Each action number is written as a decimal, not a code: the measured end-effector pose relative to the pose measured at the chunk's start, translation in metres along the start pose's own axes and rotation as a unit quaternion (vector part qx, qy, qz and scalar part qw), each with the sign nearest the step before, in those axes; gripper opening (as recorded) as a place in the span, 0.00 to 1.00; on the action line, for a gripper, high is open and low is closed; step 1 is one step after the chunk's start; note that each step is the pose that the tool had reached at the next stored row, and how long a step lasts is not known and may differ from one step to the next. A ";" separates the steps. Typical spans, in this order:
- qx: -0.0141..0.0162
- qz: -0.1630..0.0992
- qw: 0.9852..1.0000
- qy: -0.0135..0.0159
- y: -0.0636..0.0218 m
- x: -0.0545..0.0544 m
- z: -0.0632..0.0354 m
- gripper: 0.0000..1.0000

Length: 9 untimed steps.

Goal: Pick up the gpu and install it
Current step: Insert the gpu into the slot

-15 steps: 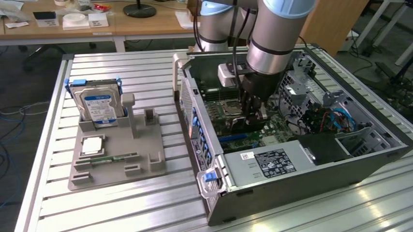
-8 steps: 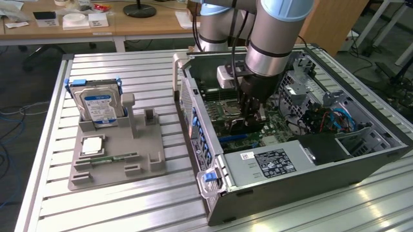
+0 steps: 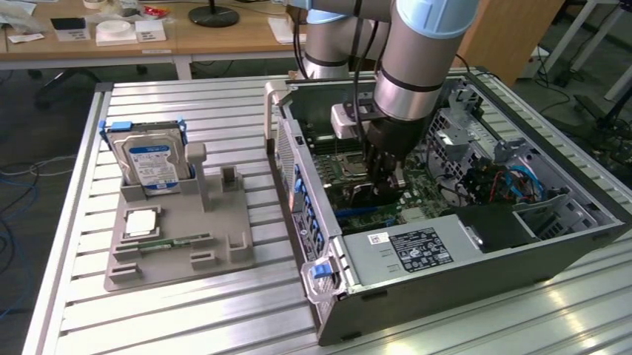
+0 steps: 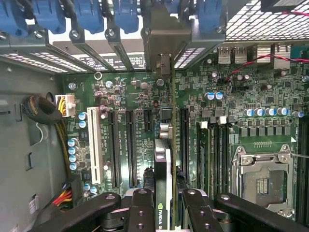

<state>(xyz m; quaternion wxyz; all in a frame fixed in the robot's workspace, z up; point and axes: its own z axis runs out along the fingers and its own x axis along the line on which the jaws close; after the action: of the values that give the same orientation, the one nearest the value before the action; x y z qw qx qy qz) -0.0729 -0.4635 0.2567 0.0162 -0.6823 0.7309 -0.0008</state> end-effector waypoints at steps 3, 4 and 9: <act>0.000 0.000 1.000 0.000 0.0004 0.000 0.0024 0.27; 0.000 0.000 1.000 0.000 0.0005 0.000 0.0026 0.27; 0.000 0.000 1.000 0.000 0.0005 0.000 0.0032 0.27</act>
<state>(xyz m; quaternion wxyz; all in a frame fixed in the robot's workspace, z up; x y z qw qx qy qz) -0.0734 -0.4635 0.2534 0.0163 -0.6822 0.7310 -0.0008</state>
